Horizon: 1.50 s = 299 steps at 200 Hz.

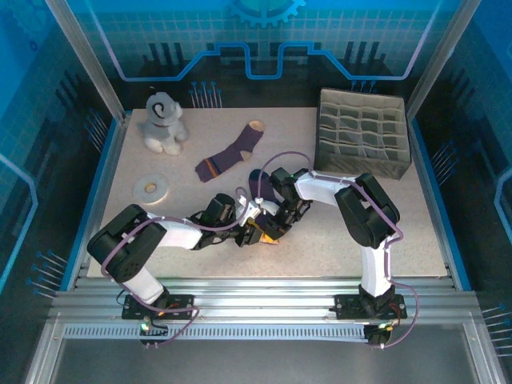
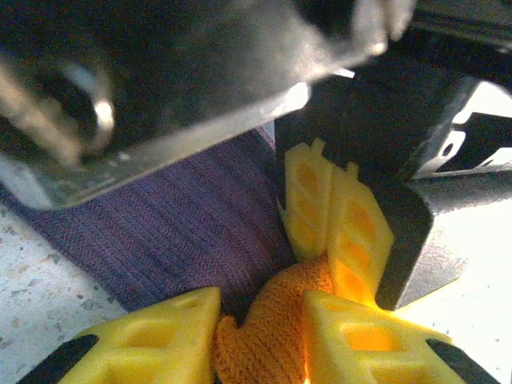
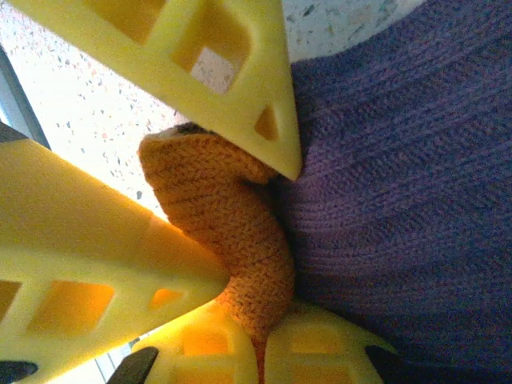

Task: Roll the socks

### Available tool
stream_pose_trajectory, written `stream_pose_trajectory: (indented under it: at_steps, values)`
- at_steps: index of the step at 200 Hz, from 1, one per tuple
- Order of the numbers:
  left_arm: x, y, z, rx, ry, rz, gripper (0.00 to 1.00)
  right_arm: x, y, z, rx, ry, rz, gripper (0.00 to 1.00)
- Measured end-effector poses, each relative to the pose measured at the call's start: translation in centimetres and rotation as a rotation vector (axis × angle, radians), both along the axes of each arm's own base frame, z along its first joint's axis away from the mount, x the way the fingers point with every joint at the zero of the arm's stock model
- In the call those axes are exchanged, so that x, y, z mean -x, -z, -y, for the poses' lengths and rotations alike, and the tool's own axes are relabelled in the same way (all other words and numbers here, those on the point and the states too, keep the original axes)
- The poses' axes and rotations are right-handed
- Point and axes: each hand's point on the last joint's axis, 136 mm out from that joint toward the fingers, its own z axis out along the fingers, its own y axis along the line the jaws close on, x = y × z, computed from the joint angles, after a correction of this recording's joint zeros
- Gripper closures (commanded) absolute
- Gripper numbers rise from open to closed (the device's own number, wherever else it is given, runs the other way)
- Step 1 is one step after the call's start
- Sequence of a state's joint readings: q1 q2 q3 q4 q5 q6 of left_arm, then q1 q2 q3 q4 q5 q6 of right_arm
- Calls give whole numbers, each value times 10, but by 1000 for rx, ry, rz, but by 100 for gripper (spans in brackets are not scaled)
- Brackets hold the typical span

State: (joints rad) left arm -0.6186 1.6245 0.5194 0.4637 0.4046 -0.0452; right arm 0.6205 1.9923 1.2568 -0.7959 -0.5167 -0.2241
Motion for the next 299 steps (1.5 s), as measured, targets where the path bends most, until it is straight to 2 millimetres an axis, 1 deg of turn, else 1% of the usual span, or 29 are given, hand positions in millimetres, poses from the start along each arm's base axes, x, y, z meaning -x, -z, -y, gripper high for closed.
stream_pose_trajectory:
  at_steps: [22,36,45,57,75,104,113,130,172,186,196,210,242,272,299]
  values:
    - [0,0,0,1,-4,-6,79,0,0,0,2,5,-2,100]
    - [0,0,0,1,-4,-8,83,0,0,0,4,10,-4,97]
    - [1,1,0,1,-7,-12,84,-1,0,0,5,13,-5,93]
    - [0,1,0,1,-14,-17,85,-1,0,0,7,24,-9,84]
    - [1,3,-2,-2,-28,-30,86,-1,0,0,3,40,0,77]
    - [1,5,-3,-2,-52,-42,87,-5,-6,6,2,103,55,70]
    - [0,5,-4,-4,-59,-44,87,-7,-11,10,0,142,74,67]
    - [0,6,-4,-4,-72,-53,87,-9,-21,15,-17,198,117,66]
    - [-4,8,-4,-20,-86,-75,87,-11,-60,22,-133,335,274,58]
    - [-5,8,-3,-23,-92,-88,88,-10,-69,25,-177,375,323,56]
    - [-6,9,-3,-25,-98,-100,88,-10,-71,27,-203,405,344,55]
    - [-8,9,-1,-27,-101,-108,88,-9,-68,30,-229,445,360,53]
    - [-12,9,2,-33,-108,-129,88,-6,-48,32,-245,531,323,53]
    - [-16,10,5,-39,-115,-148,88,-16,-38,26,-255,591,293,56]
    - [-19,11,7,-39,-116,-152,89,-22,-28,28,-225,632,265,59]
